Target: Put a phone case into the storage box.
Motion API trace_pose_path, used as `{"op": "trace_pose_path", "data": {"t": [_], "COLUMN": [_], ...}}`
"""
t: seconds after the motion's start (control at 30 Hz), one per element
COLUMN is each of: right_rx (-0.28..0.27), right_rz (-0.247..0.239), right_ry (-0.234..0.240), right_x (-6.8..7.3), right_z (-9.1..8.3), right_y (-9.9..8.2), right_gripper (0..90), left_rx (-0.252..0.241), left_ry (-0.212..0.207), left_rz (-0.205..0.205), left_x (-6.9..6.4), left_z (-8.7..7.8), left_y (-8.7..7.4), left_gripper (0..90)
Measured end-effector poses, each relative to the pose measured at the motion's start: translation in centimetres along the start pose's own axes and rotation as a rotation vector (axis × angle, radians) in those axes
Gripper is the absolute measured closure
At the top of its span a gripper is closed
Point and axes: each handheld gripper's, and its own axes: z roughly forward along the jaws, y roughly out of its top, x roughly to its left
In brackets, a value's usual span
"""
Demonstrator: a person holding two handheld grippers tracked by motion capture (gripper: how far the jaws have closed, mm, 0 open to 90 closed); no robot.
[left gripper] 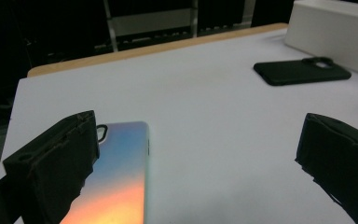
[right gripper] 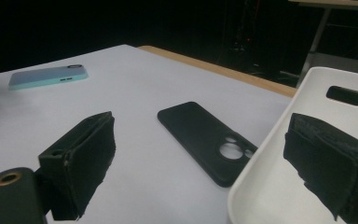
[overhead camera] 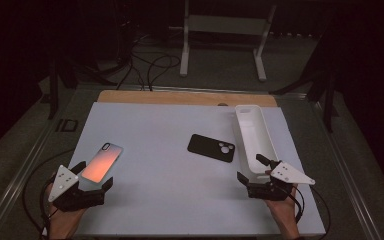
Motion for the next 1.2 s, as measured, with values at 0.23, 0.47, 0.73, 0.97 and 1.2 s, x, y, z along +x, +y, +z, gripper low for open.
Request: {"op": "trace_pose_path", "data": {"t": [0.23,0.47,0.73,0.97,1.2], "right_rx": [0.004,0.008,0.011,0.009,0.012], "right_rz": [0.017,0.019,0.013,0.014,0.014], "right_ry": [-0.015,-0.030,-0.035,-0.039,-0.042], "right_x": [-0.4,-0.7,-0.7,-0.9,-1.0], "right_z": [-0.3,-0.5,-0.4,-0.5,-0.5], "right_y": [0.0,0.2,0.3,0.3,0.3], "right_gripper": [8.2,8.0,8.1,8.1,8.1], "left_rx": [0.048,0.184,0.363,0.494,0.568], "left_ry": [0.013,0.043,0.062,0.059,0.054], "left_rz": [0.013,-0.015,-0.021,-0.039,-0.051], "left_x": [0.1,2.1,5.0,6.6,7.3], "left_z": [0.7,2.6,5.5,8.2,9.5], "left_y": [0.2,0.5,0.3,-0.3,-0.8], "left_gripper": [0.0,0.0,0.0,0.0,0.0]}}
